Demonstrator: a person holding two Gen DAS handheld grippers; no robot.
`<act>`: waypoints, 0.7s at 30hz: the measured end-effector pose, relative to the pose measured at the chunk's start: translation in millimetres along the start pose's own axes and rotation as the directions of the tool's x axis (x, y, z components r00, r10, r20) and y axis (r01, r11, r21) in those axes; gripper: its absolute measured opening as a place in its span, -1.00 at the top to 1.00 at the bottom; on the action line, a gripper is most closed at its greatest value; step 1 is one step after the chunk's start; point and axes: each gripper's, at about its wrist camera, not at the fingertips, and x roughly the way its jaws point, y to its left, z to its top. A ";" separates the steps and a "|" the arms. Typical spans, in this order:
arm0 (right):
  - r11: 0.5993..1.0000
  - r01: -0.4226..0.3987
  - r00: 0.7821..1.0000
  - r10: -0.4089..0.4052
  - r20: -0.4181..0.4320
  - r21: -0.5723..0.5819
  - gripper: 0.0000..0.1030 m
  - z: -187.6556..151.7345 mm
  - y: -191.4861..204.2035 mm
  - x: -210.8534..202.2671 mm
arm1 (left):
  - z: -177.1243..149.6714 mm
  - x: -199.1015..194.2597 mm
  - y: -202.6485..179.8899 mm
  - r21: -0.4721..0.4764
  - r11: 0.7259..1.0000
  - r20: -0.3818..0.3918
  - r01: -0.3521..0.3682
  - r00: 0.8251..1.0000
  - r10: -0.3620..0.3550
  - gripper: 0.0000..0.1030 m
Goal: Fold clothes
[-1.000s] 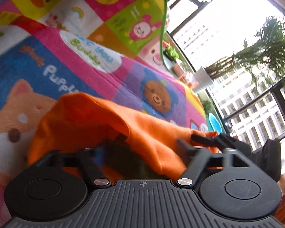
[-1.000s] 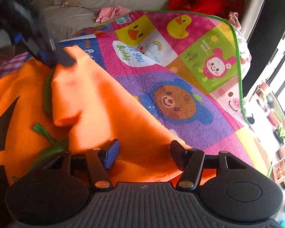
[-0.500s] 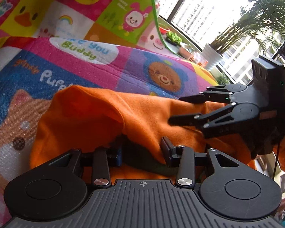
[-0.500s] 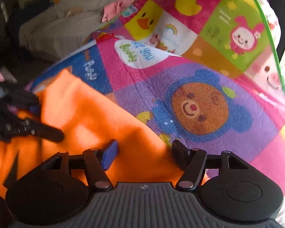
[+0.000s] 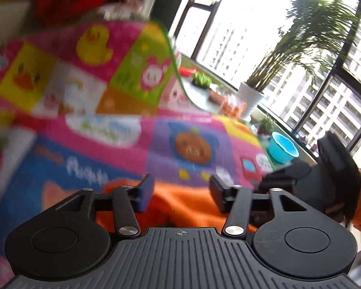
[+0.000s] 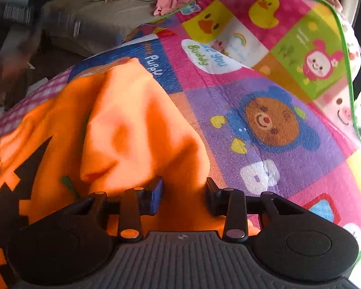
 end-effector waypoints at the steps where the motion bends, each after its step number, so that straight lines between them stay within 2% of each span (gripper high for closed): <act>1: 1.000 0.004 1.000 -0.004 0.002 -0.006 0.31 0.0 1.5 -0.2 | 7.2 6.1 -1.1 0.050 0.999 -0.019 0.007 1.000 -0.006 -0.50; 3: 1.000 0.013 1.000 -0.013 0.005 -0.016 0.31 0.0 4.3 -0.8 | 12.6 32.7 -0.1 0.134 0.991 -0.112 0.024 0.994 -0.008 -0.52; 6: 1.000 0.021 1.000 -0.021 0.009 -0.010 0.33 -2.9 5.3 -5.6 | 0.1 77.7 4.1 0.205 0.978 -0.275 0.048 0.961 0.011 -0.51; 8: 1.000 0.019 1.000 -0.019 0.005 -0.004 0.33 -7.4 5.1 -10.3 | -13.8 98.3 5.5 0.243 0.968 -0.332 0.057 0.943 0.028 -0.51; 12: 1.000 0.023 0.999 -0.023 -0.028 0.011 0.32 -16.9 -2.2 -22.0 | -29.6 99.4 1.2 0.253 0.965 -0.328 0.065 0.944 0.022 -0.47; 15: 0.999 0.019 0.999 -0.018 -0.038 0.044 0.31 -22.4 -4.1 -25.2 | -37.6 94.2 -8.7 0.269 0.961 -0.309 0.061 0.951 0.026 -0.27; 16: 0.998 0.019 0.999 -0.017 -0.037 0.053 0.31 -23.7 -3.4 -25.4 | -39.1 92.6 -13.0 0.282 0.958 -0.299 0.056 0.954 0.033 -0.14; 19: 0.998 0.054 0.998 -0.054 -0.014 0.015 0.53 -18.8 8.3 -22.5 | -36.4 96.9 -22.1 0.291 0.956 -0.278 0.045 0.960 0.039 0.31; 21: 0.997 0.081 0.997 -0.081 -0.004 -0.003 0.68 -15.1 8.3 -19.5 | -34.8 99.7 -26.7 0.312 0.950 -0.261 0.033 0.964 0.052 0.46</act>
